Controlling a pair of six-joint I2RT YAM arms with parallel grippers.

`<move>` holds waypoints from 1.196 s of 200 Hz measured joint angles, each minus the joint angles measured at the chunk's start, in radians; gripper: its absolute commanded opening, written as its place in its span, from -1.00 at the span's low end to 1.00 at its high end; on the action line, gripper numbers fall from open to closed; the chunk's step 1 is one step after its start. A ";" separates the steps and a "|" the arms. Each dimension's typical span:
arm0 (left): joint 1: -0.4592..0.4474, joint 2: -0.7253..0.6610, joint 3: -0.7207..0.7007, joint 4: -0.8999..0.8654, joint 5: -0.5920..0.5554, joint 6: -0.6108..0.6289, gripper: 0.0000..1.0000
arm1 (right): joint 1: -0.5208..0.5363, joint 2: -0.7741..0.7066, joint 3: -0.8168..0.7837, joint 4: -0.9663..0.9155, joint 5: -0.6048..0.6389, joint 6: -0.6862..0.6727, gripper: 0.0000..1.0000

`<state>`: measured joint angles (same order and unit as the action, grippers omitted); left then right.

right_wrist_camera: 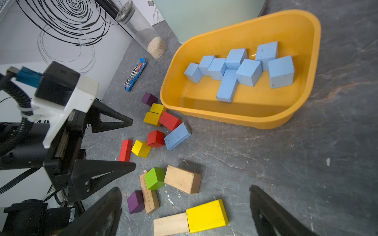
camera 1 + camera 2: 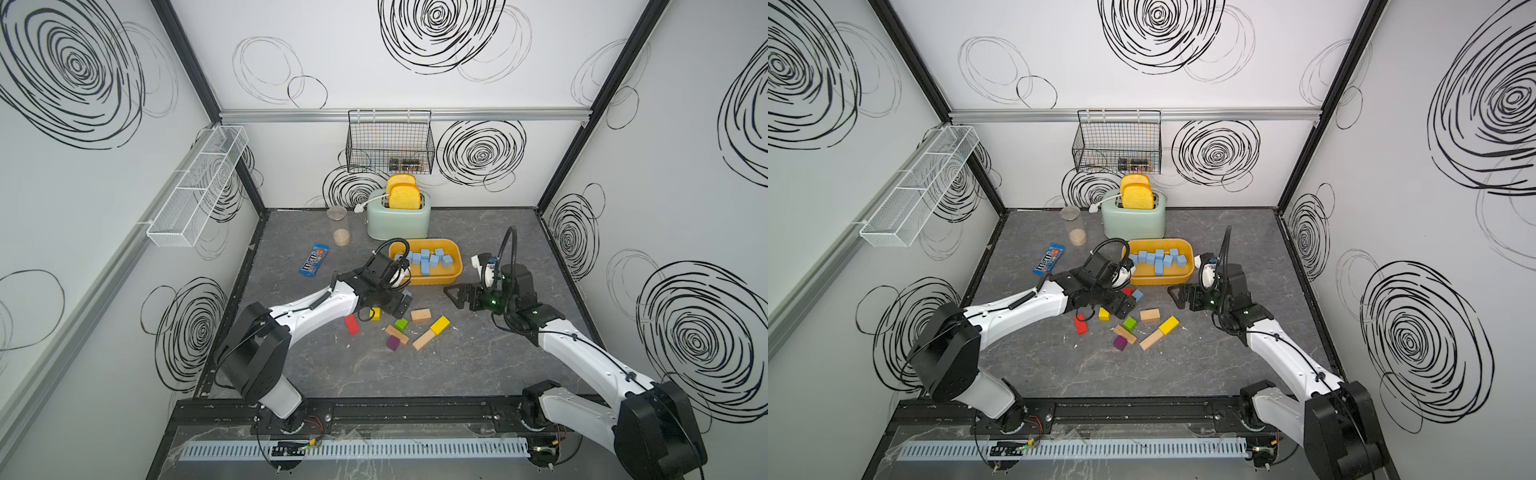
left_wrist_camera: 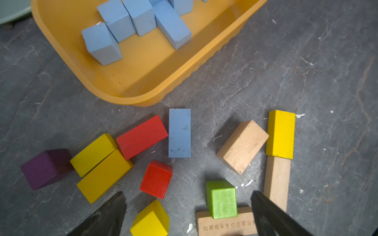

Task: Pick out the blue building blocks
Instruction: Pick up the building block from the center of the board.

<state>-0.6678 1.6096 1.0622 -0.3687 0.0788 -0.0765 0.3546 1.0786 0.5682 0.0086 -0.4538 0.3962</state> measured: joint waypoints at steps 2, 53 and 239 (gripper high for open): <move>0.000 0.005 0.002 0.000 0.001 0.000 0.99 | 0.001 0.000 -0.001 0.000 -0.002 0.000 0.95; -0.004 0.100 0.056 -0.001 0.010 -0.003 0.93 | 0.031 0.000 -0.040 0.001 -0.023 0.011 0.95; 0.014 0.322 0.213 -0.053 0.032 0.009 0.43 | 0.073 -0.029 -0.127 -0.024 0.020 0.049 0.95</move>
<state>-0.6533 1.9316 1.2755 -0.4221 0.1112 -0.0677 0.4278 1.0500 0.4412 -0.0151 -0.4335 0.4450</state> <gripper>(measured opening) 0.721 0.977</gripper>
